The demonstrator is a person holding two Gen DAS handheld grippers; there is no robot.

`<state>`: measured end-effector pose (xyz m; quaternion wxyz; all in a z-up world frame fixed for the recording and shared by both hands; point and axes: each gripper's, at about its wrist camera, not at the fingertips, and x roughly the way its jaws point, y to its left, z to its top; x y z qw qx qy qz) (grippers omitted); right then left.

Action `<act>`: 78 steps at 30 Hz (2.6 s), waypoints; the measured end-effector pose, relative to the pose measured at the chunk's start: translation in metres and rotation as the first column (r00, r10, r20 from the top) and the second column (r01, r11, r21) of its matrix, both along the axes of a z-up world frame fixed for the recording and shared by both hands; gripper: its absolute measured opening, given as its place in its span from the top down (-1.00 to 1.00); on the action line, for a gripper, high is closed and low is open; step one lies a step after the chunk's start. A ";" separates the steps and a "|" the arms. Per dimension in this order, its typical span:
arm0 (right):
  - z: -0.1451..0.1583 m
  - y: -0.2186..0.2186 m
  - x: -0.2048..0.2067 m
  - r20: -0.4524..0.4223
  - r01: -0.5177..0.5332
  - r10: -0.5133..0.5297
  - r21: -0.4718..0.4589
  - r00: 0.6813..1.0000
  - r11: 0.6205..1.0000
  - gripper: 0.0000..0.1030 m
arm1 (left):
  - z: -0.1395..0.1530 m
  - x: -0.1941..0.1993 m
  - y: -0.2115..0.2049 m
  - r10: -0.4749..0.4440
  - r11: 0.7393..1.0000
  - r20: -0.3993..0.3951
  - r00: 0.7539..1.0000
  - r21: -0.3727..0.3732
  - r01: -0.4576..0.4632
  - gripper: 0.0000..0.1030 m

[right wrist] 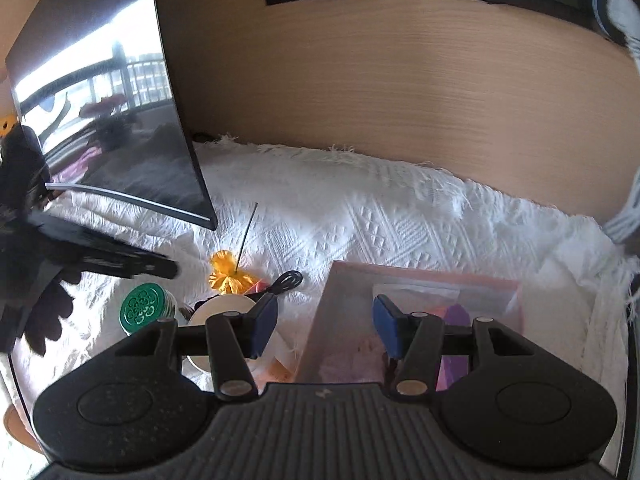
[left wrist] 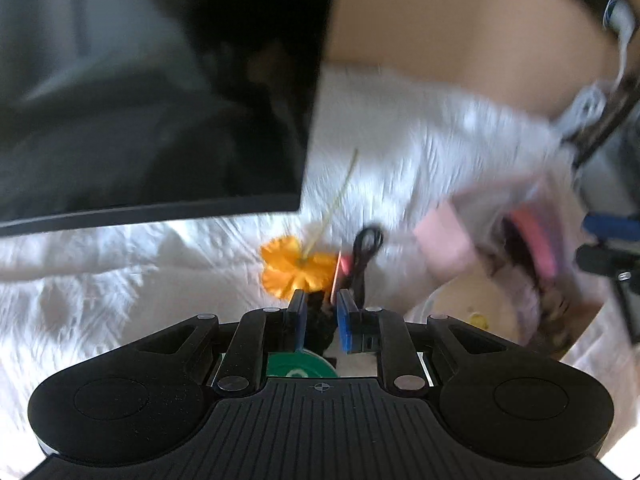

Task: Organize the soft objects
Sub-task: 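Reach the left tool to the black claw clip and close on it, then grasp the orange flower on a stick with the right tool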

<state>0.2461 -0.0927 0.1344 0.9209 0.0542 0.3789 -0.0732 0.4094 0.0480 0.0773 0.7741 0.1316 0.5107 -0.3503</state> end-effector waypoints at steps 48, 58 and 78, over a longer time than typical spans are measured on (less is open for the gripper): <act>-0.017 -0.016 0.031 -0.071 0.008 -0.005 0.042 0.997 0.999 -0.03 | -0.070 0.018 -0.035 -0.162 0.955 -0.076 0.984 0.239 0.175 0.28; -0.028 -0.014 0.142 -0.209 0.039 0.036 0.346 0.977 0.937 0.00 | 0.003 0.003 0.057 -0.012 0.998 0.041 0.999 -0.060 0.014 0.28; -0.123 0.034 0.251 -0.522 -0.015 0.165 0.278 0.837 0.960 0.27 | -0.020 -0.020 0.191 0.299 0.931 -0.064 0.952 -0.199 -0.306 0.28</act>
